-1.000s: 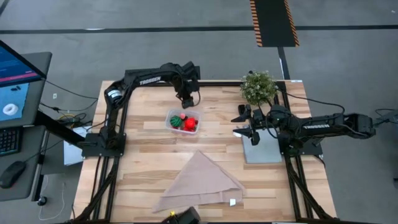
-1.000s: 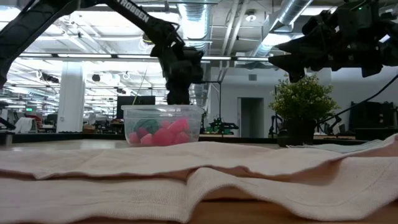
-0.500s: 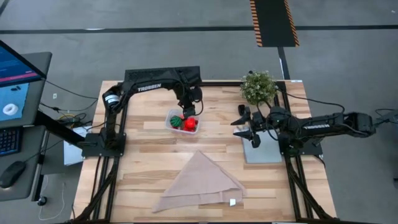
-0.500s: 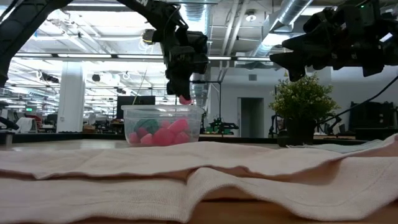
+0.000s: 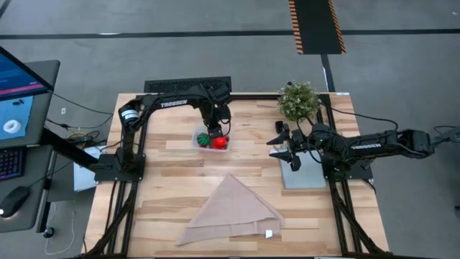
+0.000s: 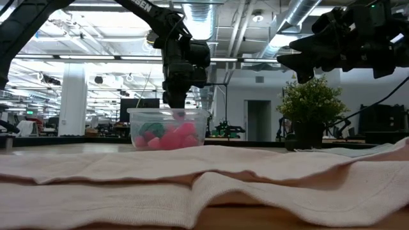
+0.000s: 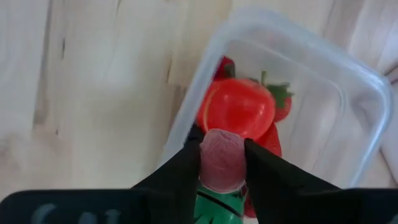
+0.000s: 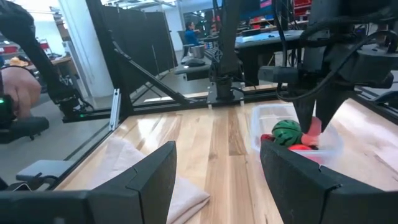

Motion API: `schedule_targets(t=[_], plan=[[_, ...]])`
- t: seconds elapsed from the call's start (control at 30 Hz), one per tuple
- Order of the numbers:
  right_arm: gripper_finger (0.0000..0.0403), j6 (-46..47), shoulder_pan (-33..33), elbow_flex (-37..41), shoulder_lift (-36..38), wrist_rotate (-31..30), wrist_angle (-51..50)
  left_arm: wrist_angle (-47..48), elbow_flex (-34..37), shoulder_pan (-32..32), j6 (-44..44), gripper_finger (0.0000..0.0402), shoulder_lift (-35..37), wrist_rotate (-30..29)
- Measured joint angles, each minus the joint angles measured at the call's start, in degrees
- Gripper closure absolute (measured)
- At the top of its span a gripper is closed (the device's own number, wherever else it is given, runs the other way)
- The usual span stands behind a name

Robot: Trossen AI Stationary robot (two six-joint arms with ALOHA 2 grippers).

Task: Pick and placing Produce into tupperware
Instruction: Put the peach into the transparent bin, then return to Home Position

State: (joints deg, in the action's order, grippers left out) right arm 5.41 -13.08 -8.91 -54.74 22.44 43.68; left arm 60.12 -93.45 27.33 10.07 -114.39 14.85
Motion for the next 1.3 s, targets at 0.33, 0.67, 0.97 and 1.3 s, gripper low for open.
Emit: schedule_targets(t=[0.33, 0.67, 0.97, 1.3], plan=[[0.0148, 0.09, -0.15, 0.0, 0.0, -0.02, 0.02, -1.51, 0.02, -0.39, 0.04, 0.02, 0.0, 1.95], [0.0148, 0.44, -2.84, 0.0, -0.02, -7.02, -0.14, -11.35, -0.55, -0.63, 3.07, 0.0117, 2.88, 24.07], [0.0148, 2.47, -5.76, -0.02, 0.22, -5.33, 3.33, -36.57, -0.08, -7.46, 0.62, 0.0118, 8.26, -1.98], [0.0148, 2.23, -5.33, -2.9, 3.46, 4.85, 3.45, -54.07, -0.09, -13.12, -4.15, 0.0118, 8.52, 1.54]])
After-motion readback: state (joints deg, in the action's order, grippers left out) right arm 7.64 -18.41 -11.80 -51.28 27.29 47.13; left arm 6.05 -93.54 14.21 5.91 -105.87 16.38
